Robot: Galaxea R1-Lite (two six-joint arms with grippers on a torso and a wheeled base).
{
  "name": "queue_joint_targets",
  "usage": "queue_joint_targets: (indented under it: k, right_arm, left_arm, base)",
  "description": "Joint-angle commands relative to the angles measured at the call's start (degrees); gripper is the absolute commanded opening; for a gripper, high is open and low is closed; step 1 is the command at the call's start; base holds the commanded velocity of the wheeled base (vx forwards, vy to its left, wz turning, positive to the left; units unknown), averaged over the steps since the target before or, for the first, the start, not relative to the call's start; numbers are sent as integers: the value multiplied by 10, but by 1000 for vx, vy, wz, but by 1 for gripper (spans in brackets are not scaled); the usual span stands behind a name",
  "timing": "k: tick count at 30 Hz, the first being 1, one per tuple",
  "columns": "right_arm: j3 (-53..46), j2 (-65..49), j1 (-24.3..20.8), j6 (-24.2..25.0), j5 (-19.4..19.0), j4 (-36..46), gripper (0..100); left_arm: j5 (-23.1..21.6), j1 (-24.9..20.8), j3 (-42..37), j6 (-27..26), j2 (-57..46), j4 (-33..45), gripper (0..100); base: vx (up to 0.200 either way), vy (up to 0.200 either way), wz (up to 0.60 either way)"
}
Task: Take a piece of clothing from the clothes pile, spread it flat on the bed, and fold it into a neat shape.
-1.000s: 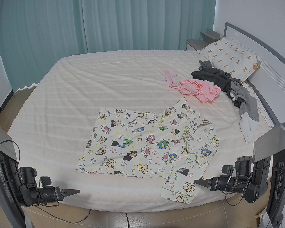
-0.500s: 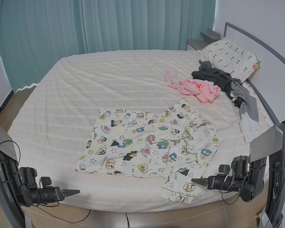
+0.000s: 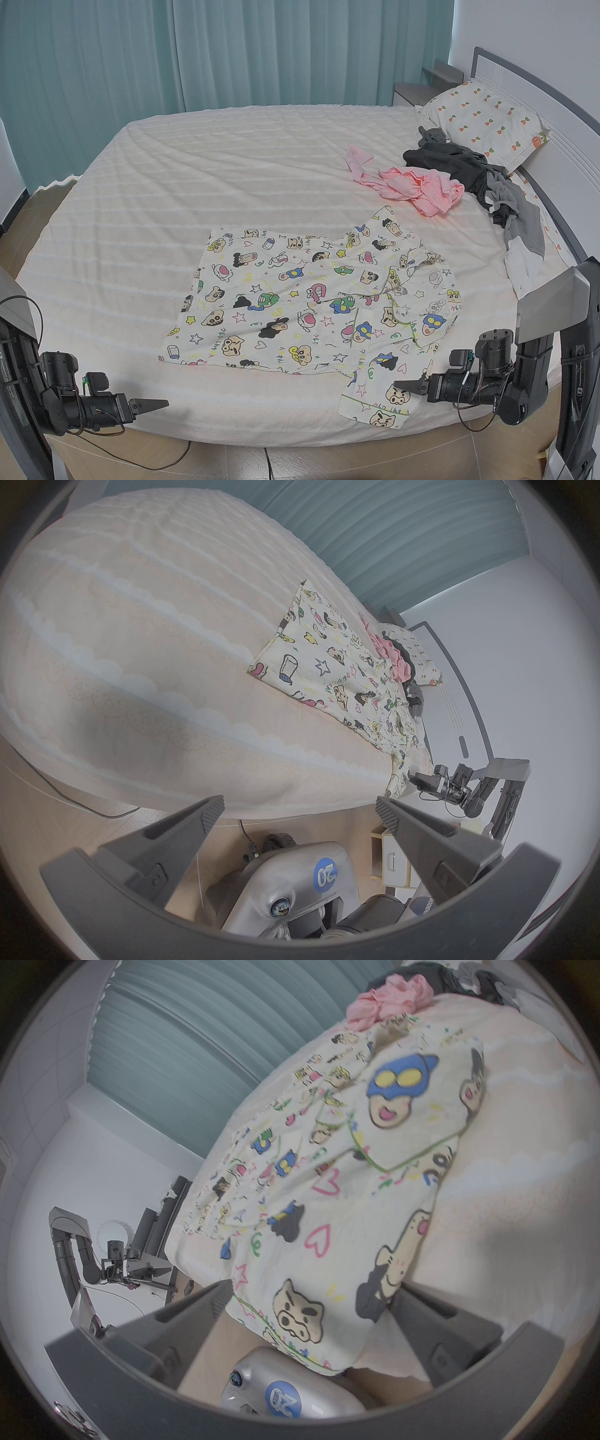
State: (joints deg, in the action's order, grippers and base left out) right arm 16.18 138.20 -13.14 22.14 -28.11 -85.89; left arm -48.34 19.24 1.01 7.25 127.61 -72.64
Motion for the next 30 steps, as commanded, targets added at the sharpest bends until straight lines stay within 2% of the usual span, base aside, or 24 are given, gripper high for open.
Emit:
queue_joint_targets:
  k: [1, 9, 13, 16, 30]
  right_arm:
    - [18, -3, 7, 1, 2, 30, 0]
    - [0, -10, 19, -1, 0, 30, 0]
    - [-24, -27, 43, 1, -45, 30, 0]
    - [-36, -31, 55, 0, -58, 31, 0]
    - [-66, -8, 96, -25, -63, 29, 0]
  left_arm:
    - [0, 1, -7, 0, 1, 0, 100]
    - [0, 4, -7, 0, 1, 0, 100]
    - [1, 3, -7, 0, 2, 0, 100]
    - [1, 0, -7, 0, 4, 0, 100]
    - [2, -1, -7, -2, 5, 0, 100]
  base:
    - [0, 0, 0]
    - [0, 0, 0]
    - [0, 0, 0]
    - [0, 0, 0]
    - [0, 0, 0]
